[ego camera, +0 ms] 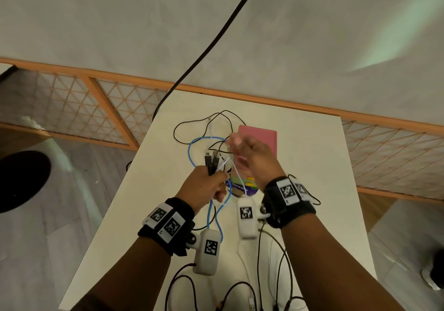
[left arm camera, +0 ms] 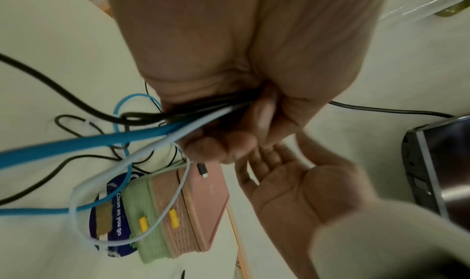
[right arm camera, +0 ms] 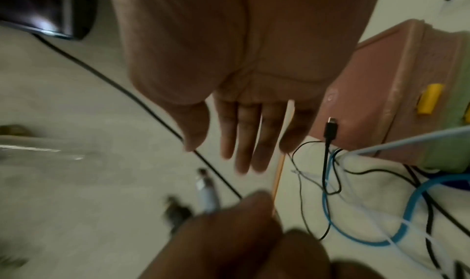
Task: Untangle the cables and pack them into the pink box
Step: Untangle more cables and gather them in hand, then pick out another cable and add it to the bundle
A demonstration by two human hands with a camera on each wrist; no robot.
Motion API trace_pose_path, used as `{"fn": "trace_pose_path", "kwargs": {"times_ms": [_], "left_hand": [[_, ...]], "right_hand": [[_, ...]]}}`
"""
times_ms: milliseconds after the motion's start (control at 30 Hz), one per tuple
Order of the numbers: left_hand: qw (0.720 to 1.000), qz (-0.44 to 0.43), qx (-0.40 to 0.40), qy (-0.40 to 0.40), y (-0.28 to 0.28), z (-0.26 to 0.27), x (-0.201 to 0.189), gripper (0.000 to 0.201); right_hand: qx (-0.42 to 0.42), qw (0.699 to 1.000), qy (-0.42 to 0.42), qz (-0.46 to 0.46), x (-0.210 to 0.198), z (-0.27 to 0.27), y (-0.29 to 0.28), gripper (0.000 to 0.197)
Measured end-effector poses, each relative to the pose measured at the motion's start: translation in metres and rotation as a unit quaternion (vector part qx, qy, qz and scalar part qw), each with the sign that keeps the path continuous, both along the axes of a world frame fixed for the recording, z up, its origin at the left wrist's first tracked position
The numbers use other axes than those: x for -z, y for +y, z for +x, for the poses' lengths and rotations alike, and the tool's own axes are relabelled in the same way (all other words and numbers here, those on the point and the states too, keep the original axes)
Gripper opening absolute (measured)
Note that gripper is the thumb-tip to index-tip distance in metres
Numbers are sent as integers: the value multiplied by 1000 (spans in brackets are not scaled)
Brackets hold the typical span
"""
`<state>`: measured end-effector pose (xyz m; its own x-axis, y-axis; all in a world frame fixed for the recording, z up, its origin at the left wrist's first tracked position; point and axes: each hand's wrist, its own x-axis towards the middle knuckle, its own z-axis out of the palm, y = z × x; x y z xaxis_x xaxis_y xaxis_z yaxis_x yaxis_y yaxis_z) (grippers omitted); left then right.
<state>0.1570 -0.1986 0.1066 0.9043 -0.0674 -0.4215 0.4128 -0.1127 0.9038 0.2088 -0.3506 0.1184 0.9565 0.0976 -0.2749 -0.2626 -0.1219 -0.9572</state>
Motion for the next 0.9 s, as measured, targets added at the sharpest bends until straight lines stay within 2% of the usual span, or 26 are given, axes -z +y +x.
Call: {"fn": "trace_pose_path", "kwargs": {"times_ms": [67, 133, 167, 233, 300, 433, 533, 600, 700, 767, 900], "left_hand": [[1000, 12, 20, -7, -2, 0, 0, 39], [999, 15, 47, -15, -7, 0, -3, 22], [998, 15, 60, -17, -9, -1, -5, 14], [996, 18, 84, -16, -16, -3, -7, 20], [995, 34, 96, -21, -22, -5, -7, 24], [991, 80, 101, -30, -34, -9, -8, 29], [989, 91, 108, -33, -38, -14, -9, 31], [992, 76, 97, -22, -38, -14, -15, 38], [997, 12, 72, -29, -31, -7, -27, 60], [995, -21, 79, -53, -24, -2, -34, 60], [991, -21, 94, -87, -20, -3, -36, 57]], "right_hand": [[-101, 994, -34, 39, -10, -21, 5, 31], [-160, 984, -82, 3, -12, -34, 9, 32], [-162, 981, -102, -32, -10, -38, 11, 30], [-136, 982, -111, -74, -9, -42, 12, 21], [-112, 987, -92, -63, -10, -48, 12, 12], [-82, 983, -135, -98, -2, -55, 4, 12], [-75, 984, -132, -95, -2, -62, -6, 14], [-58, 987, -134, -68, -3, -66, -17, 19], [11, 992, -127, -17, 2, -69, -39, 29], [55, 992, -113, -8, 9, -73, -53, 33], [99, 992, -74, -32, 18, -83, -69, 25]]}}
